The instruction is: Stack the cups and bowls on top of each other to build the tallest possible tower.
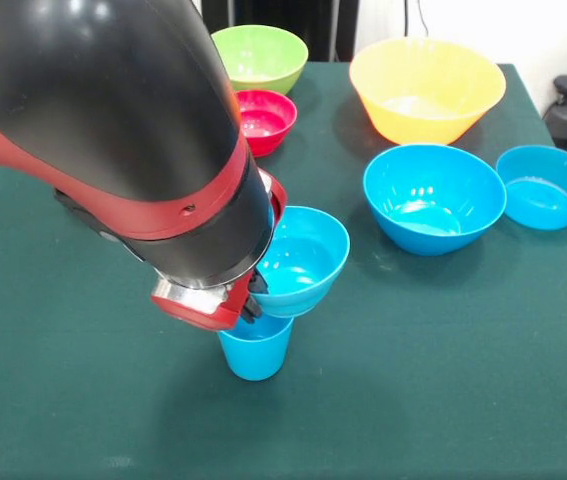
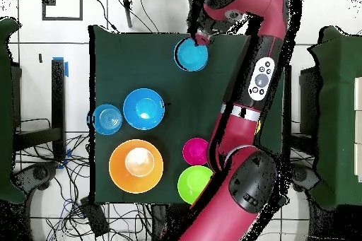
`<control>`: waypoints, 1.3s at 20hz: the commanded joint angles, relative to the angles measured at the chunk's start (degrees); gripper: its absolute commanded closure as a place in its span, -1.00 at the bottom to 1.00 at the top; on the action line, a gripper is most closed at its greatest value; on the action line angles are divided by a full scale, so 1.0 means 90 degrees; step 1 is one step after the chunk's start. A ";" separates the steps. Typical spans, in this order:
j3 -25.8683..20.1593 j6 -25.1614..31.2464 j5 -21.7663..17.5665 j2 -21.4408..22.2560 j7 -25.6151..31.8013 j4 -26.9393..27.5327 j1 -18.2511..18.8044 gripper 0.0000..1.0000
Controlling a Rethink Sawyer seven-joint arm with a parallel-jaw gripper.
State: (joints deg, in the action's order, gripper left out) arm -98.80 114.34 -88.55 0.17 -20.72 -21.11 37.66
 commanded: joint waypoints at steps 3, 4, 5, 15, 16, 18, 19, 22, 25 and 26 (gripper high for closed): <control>0.1555 0.0170 0.0109 0.0619 -0.3785 0.0156 -0.0436 1.00; 0.1596 0.0134 0.0132 0.0613 -0.3785 0.0166 -0.0440 1.00; 0.1594 0.0092 0.0123 0.0584 -0.3745 0.0196 -0.0447 1.00; 0.1821 -0.0150 0.0388 0.0513 -0.3658 0.0050 -0.0310 1.00; 0.1845 -0.0176 0.0422 0.0511 -0.3670 0.0026 -0.0296 1.00; 0.1879 -0.0196 0.0449 0.0508 -0.3659 0.0022 -0.0290 1.00; 0.1907 -0.0218 0.0458 0.0505 -0.3645 0.0028 -0.0294 1.00; 0.1927 -0.0264 0.0479 0.0475 -0.3591 0.0103 -0.0301 1.00; 0.1877 -0.0268 0.0419 0.0436 -0.3469 0.0212 -0.0313 1.00; 0.1855 -0.0267 0.0395 0.0422 -0.3418 0.0242 -0.0311 1.00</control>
State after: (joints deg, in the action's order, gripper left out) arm -88.20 114.33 -83.14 4.04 -47.27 -21.18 35.63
